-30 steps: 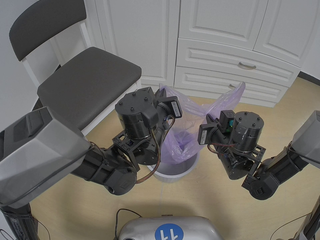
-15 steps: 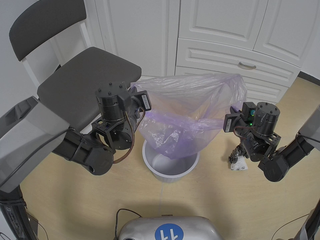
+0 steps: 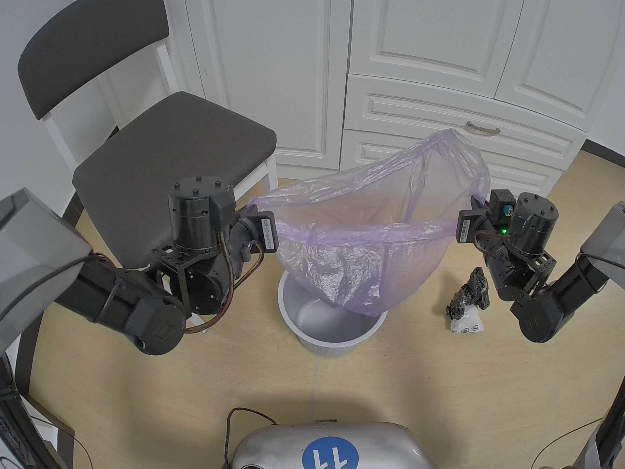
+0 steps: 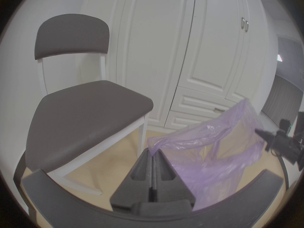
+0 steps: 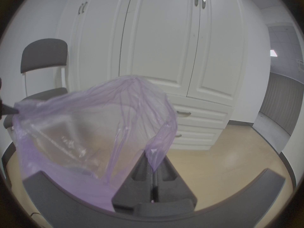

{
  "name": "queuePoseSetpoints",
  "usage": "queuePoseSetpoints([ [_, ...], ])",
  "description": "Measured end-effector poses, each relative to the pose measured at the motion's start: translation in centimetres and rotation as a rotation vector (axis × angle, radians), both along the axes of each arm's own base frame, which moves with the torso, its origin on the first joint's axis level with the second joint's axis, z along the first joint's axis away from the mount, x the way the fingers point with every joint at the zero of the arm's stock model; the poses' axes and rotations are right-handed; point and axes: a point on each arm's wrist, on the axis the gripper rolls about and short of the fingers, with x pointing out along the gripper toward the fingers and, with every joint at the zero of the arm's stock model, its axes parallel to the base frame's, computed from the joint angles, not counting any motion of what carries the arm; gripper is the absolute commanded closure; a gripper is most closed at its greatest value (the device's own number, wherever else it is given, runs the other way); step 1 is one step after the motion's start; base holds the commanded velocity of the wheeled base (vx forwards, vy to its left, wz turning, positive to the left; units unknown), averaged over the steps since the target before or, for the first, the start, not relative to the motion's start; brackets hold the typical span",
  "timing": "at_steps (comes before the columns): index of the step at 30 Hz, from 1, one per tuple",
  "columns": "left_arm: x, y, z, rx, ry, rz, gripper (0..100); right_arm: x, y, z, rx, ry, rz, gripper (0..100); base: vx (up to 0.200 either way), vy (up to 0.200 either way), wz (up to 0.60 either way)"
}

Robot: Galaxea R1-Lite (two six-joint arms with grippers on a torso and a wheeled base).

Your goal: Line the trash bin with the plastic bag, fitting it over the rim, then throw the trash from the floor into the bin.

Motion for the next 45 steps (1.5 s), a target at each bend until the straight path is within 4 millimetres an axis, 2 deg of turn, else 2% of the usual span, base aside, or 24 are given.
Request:
queuePoseSetpoints([
  [7,-1.5,1.3,0.2,0.069,0.067,-0.016,100,0.8,0.1,-1.1,-0.053,-0.052,-0.019,100,0.0,0.0,0.0],
  [20,-2.0,1.7,-0.6,0.128,0.101,-0.022,100,1.7,3.6,-3.9,-0.056,-0.042,0.041,100,0.0,0.0,0.0],
  [32,-2.2,1.9,-0.9,0.154,0.11,-0.021,100,2.0,7.4,-5.4,0.077,-0.051,0.139,100,0.0,0.0,0.0],
  [41,-4.2,3.2,-1.1,0.231,0.13,-0.052,100,1.3,10.3,-6.5,0.143,-0.033,0.218,100,0.0,0.0,0.0],
  [45,-4.9,3.5,-1.1,0.241,0.147,-0.084,100,1.2,10.9,-7.5,0.137,-0.01,0.229,100,0.0,0.0,0.0],
])
